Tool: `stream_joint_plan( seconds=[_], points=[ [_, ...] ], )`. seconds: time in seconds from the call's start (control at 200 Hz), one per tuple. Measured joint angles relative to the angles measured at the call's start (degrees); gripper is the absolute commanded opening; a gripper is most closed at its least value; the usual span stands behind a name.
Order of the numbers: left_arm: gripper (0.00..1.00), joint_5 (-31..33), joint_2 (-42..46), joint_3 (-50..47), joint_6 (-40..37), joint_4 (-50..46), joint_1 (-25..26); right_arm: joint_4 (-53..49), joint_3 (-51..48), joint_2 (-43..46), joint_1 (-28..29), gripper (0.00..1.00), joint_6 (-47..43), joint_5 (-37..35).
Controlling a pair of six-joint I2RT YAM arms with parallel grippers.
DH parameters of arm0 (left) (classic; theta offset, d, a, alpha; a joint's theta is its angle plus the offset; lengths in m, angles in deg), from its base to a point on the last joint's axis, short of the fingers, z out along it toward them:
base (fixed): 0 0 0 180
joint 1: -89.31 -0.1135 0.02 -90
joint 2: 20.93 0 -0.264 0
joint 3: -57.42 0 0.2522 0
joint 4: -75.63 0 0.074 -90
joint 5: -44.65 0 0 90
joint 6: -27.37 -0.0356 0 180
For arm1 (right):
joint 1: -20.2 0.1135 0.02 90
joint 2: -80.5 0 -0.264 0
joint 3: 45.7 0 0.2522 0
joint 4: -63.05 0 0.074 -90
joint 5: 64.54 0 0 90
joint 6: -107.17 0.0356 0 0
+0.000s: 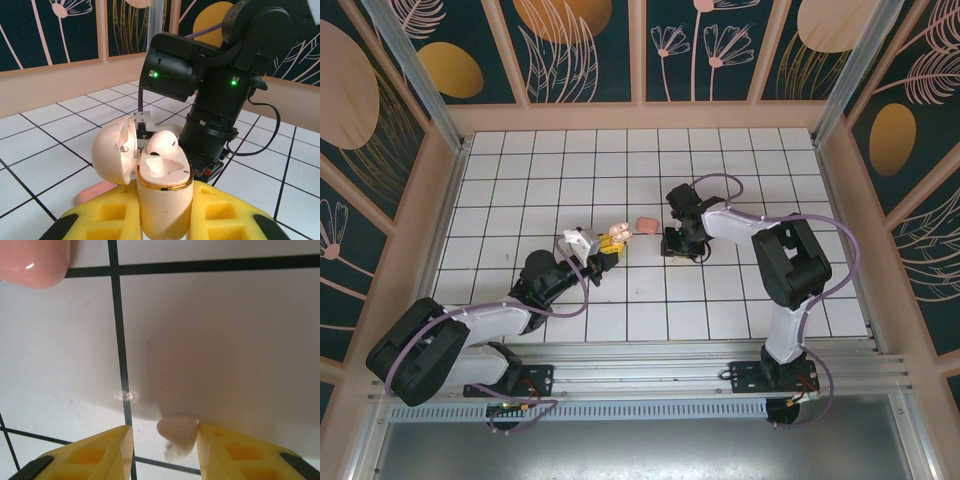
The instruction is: Insert the wireless bluetooth earbuds into the charging case
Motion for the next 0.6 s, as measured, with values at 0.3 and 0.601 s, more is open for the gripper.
stream_joint_plan(
  seconds=[0.3, 0.601],
  points=[
    [0.10, 0.2, 0.7, 0.0, -0.7, -0.6, 0.0, -0.1, 2.3, -0.5, 0.0, 0.41, -1.1, -1.5],
    [0.10, 0.2, 0.7, 0.0, -0.8, -1.0, 0.0, -2.8, 3.2, -1.9, 0.0, 0.39, -1.7, -4.9]
  ],
)
